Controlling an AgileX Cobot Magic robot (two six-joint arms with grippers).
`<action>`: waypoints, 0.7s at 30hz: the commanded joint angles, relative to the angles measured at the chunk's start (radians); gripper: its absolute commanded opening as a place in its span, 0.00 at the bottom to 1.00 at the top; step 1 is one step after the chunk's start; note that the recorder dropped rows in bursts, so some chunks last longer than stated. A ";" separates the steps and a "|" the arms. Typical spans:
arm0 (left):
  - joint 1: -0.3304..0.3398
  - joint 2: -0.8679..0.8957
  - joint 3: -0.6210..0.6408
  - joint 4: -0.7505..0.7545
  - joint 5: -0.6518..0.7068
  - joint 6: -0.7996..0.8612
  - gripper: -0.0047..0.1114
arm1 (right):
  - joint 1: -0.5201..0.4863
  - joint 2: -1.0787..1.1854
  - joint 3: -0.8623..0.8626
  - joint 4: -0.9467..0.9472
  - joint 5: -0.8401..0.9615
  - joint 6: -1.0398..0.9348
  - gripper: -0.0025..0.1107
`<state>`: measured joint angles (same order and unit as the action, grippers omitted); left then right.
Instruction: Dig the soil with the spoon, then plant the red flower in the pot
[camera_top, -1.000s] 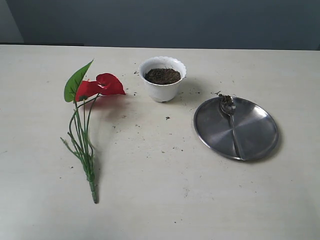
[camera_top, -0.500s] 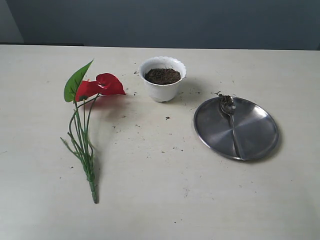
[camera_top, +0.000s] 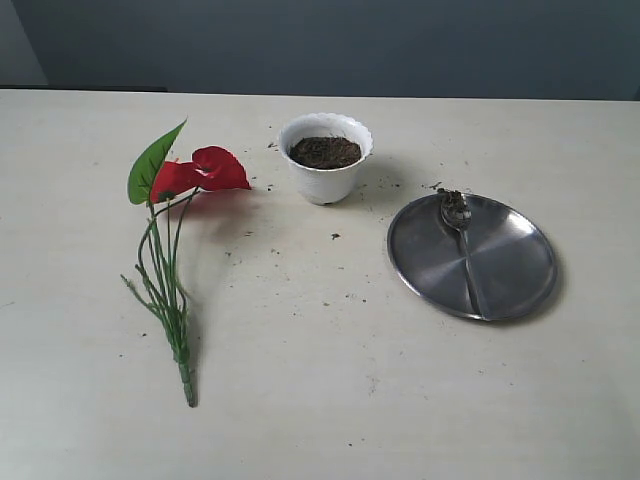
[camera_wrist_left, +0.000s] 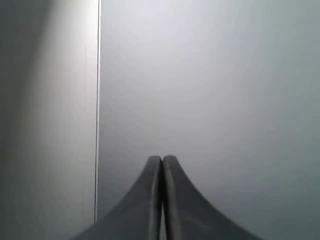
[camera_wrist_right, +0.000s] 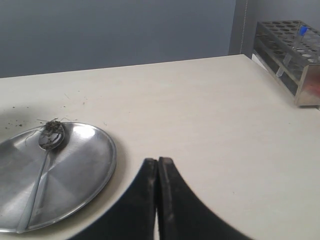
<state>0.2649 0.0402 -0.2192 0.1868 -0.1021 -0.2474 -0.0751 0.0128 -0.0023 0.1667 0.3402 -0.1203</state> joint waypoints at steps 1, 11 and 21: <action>-0.007 0.084 -0.104 0.031 0.109 -0.006 0.04 | -0.004 -0.004 0.002 -0.001 -0.005 0.000 0.02; -0.007 0.263 -0.300 0.036 0.233 0.050 0.04 | -0.004 -0.004 0.002 -0.001 -0.005 0.000 0.02; -0.007 0.385 -0.457 -0.033 0.326 0.050 0.04 | -0.004 -0.004 0.002 -0.001 -0.005 0.000 0.02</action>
<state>0.2649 0.3973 -0.6415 0.1735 0.1871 -0.1996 -0.0751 0.0128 -0.0023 0.1667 0.3402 -0.1183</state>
